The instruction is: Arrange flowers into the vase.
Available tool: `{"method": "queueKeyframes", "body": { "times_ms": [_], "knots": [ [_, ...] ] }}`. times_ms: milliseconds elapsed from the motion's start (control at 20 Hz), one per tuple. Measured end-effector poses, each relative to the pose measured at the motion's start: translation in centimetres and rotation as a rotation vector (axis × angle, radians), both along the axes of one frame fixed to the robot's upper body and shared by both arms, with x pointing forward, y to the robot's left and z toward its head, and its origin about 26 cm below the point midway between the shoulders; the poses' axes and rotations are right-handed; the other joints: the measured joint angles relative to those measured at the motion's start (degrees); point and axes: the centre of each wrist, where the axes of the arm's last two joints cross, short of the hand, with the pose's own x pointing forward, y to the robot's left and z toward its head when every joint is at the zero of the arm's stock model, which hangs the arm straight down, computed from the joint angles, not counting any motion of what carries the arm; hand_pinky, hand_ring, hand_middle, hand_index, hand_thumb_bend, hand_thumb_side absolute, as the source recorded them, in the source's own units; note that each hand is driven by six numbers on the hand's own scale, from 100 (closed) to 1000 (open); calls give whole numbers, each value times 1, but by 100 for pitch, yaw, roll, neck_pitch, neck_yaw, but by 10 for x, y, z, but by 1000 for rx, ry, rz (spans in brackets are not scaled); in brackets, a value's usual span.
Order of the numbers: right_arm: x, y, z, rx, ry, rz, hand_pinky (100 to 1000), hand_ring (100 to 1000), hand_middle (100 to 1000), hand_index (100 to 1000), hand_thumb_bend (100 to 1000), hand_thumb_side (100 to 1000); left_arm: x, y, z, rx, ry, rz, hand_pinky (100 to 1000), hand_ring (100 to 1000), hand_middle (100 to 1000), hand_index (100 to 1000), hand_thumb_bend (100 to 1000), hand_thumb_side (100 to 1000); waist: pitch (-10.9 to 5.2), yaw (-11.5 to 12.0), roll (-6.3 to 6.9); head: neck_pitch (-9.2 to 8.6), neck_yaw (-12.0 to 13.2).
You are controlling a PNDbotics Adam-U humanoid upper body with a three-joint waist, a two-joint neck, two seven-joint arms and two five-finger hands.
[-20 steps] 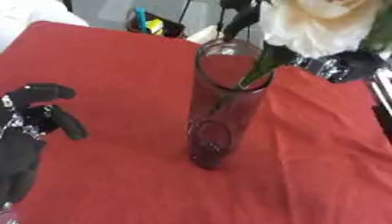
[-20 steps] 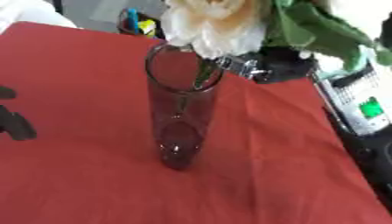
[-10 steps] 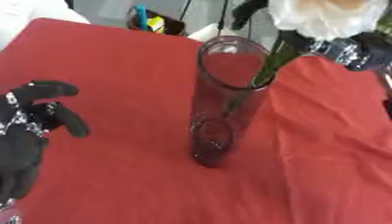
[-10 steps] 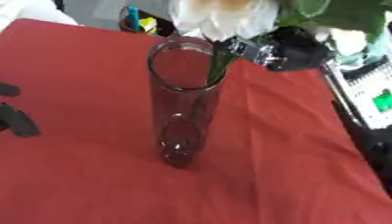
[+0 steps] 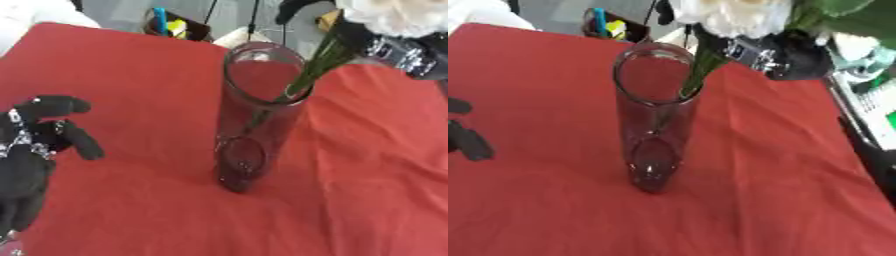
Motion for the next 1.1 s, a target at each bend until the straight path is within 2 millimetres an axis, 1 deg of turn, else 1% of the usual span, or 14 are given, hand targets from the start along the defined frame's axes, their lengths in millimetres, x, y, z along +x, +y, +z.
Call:
{"method": "queueKeyframes", "body": {
  "times_ms": [500,750,850,1100],
  "knots": [
    [-1,-4,-2,-73,-11,-67,996,1000,806,906,100,1000,0,0,0,8,-2,0,488,463,698,753,100,992,35,15,-21,-4,-3],
    [-3,-4,5,-106,-12,-91,1000,1000,816,907,100,1000,0,0,0,14,-1,-1,488,464,699,753,100,994,36,36,-67,-10,-10],
    [-4,-5,9,-117,-11,-101,1000,1000,815,906,100,1000,0,0,0,17,0,-2,489,464,699,753,100,994,37,43,-88,-47,-21],
    [1,-8,15,-115,10,-116,999,1000,820,913,100,1000,0,-1,0,26,0,-11,489,464,700,752,100,998,38,49,-111,-70,-43]
  ]
}}
